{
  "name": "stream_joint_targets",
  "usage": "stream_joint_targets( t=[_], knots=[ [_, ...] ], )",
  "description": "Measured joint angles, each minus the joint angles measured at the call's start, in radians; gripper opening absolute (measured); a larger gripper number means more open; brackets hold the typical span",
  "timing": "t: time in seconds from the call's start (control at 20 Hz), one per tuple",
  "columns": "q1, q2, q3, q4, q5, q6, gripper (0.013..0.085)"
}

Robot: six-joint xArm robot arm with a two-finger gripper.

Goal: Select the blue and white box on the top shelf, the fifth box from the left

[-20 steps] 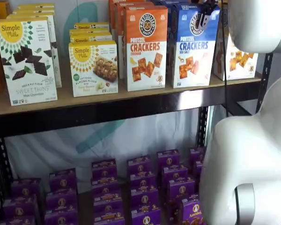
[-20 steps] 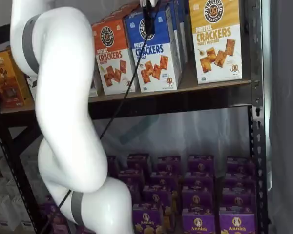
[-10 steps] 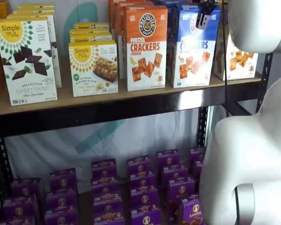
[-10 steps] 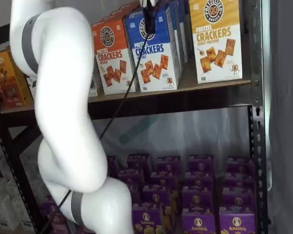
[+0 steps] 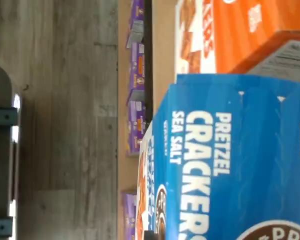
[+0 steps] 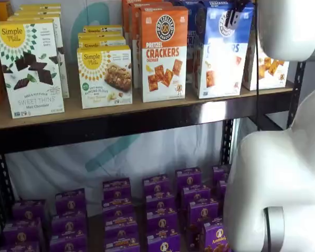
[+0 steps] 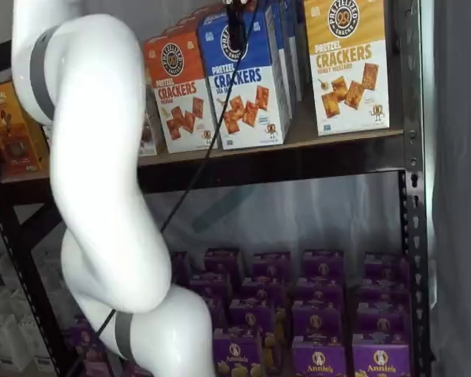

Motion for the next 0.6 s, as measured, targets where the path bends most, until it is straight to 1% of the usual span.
stream_joint_targets(
  t=[0.2, 0.4, 0.6],
  knots=[
    [-0.013, -0.036, 0.020, 0.009, 0.055, -0.004, 0.0570],
    [-0.017, -0.116, 0.103, -0.007, 0.068, -0.015, 0.0570],
    [-0.033, -0.209, 0.200, -0.018, 0.083, -0.035, 0.0570]
  ],
)
